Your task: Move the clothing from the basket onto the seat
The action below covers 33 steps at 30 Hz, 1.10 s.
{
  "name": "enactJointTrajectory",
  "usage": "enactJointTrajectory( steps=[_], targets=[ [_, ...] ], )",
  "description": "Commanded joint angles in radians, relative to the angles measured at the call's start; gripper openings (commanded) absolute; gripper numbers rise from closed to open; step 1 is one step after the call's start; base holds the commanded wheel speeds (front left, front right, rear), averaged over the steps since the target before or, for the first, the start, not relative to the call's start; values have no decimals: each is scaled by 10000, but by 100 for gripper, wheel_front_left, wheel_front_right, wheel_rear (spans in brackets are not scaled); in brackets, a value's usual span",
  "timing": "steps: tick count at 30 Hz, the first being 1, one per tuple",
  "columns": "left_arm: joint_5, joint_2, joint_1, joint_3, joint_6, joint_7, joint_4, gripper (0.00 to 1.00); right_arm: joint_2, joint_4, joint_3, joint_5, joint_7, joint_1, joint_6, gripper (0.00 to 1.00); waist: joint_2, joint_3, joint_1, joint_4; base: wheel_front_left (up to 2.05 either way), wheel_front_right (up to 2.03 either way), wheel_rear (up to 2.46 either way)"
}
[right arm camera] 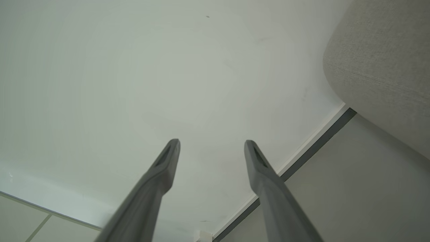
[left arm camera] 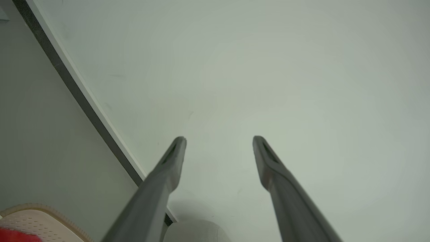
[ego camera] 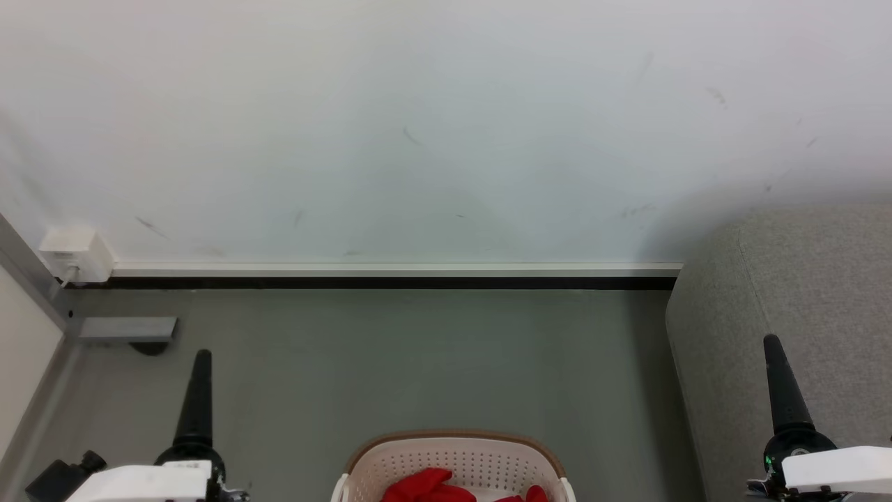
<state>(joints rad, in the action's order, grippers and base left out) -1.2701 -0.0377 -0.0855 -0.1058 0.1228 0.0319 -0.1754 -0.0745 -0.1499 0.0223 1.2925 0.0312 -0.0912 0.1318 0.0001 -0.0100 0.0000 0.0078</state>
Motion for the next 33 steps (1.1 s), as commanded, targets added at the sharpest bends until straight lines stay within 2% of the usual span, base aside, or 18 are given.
enactJointTrajectory(
  steps=[1, 8, 21, 33],
  targets=[
    [431, -82, -262, -17, 46, 105, 267, 100, -156, 264, 91, -319, 110, -282, -6, 100, -1, -10, 0, 3, 0, 0, 0],
    [1728, -91, -264, 73, -73, 357, 538, 100, -294, 414, 391, -1430, 361, -321, -7, 100, -1, -51, 0, 30, 0, 0, 0],
    [4533, -108, -265, 519, -672, 779, 726, 100, -518, 380, 611, -3927, 780, -367, -9, 100, -1, -103, 0, 92, 0, 0, 0],
    [6822, -118, -187, 592, -984, 1115, 384, 100, -646, 152, 738, -5911, 1124, -243, -11, 100, -1, -48, 0, 136, 0, 0, 0]
  ],
)
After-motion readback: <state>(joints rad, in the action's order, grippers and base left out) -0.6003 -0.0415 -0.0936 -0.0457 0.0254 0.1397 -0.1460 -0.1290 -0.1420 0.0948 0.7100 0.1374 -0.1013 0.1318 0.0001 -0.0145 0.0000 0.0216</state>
